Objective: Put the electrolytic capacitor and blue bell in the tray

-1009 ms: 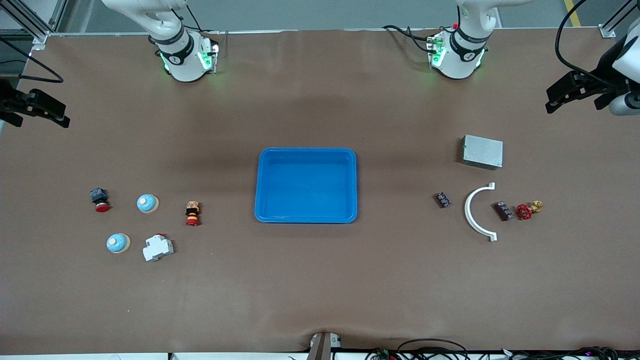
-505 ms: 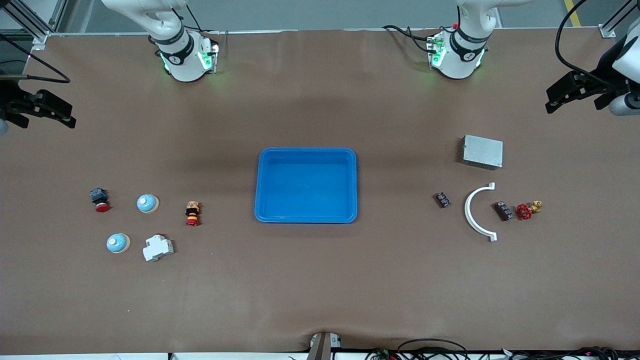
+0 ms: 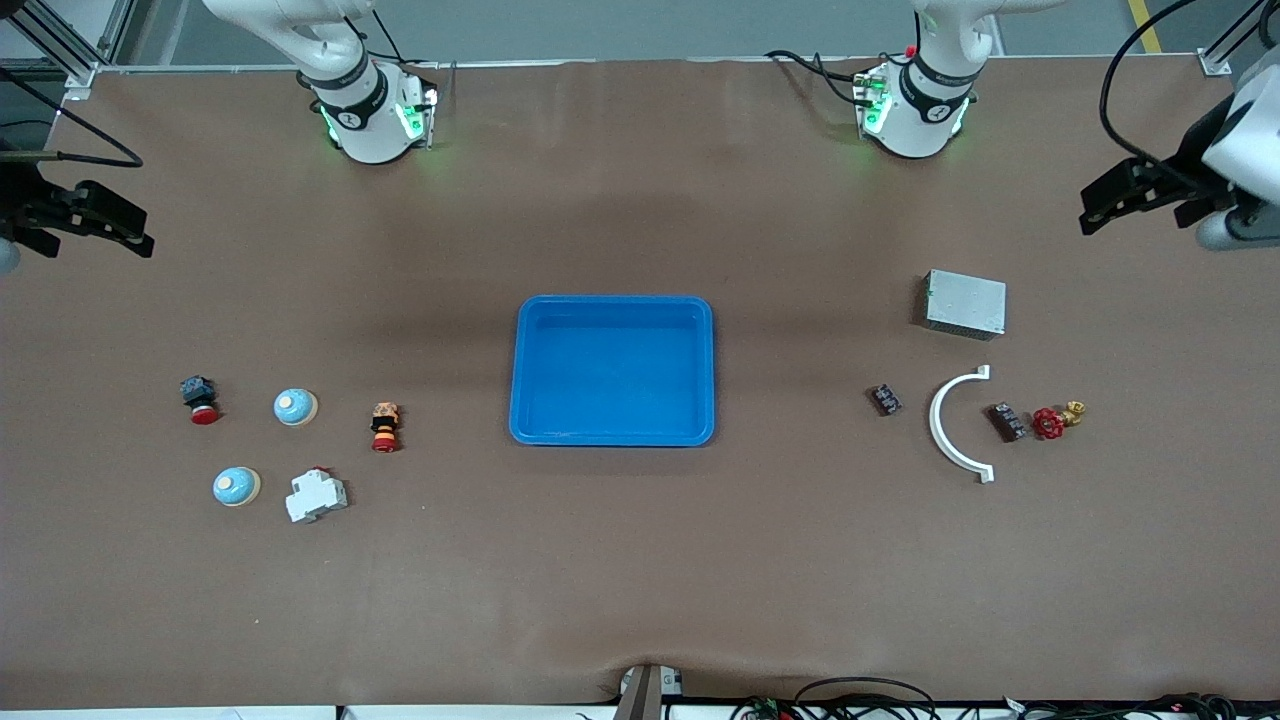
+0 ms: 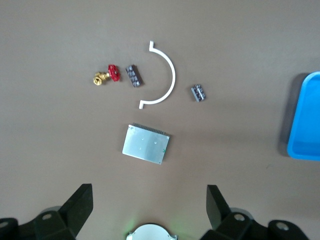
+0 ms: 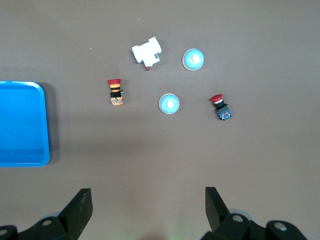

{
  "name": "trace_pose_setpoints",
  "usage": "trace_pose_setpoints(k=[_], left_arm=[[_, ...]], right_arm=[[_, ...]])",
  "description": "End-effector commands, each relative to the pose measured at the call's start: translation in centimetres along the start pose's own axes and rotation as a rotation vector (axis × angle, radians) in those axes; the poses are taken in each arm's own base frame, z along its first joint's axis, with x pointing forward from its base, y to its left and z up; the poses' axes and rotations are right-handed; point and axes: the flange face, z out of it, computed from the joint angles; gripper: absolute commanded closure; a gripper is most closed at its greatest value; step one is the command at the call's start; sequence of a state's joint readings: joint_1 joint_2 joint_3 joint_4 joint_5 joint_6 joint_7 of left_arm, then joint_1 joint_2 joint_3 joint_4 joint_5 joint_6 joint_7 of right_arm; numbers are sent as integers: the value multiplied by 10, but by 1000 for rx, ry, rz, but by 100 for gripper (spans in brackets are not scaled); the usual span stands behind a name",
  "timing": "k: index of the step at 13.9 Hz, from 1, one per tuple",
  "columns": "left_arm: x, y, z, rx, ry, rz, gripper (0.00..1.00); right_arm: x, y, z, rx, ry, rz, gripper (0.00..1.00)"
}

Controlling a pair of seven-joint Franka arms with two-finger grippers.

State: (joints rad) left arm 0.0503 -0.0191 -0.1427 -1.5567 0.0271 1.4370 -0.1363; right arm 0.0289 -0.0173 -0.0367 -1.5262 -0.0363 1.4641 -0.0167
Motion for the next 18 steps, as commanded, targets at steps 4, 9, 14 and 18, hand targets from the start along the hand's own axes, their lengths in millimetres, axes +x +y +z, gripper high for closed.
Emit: trace_pose_setpoints(k=[4, 9, 14, 18], left_arm=[[29, -2, 91, -5, -23, -21, 0], [56, -22, 169, -15, -55, -180, 0], [88, -76, 249, -49, -27, -282, 0], [106, -99, 308, -68, -41, -346, 7]], right_arm=[[2, -1, -4, -9, 2, 6, 0], [5, -12, 0, 2, -2, -14, 0], [13, -38, 6, -6, 9, -60, 0], [21, -44, 17, -14, -10, -77, 0]])
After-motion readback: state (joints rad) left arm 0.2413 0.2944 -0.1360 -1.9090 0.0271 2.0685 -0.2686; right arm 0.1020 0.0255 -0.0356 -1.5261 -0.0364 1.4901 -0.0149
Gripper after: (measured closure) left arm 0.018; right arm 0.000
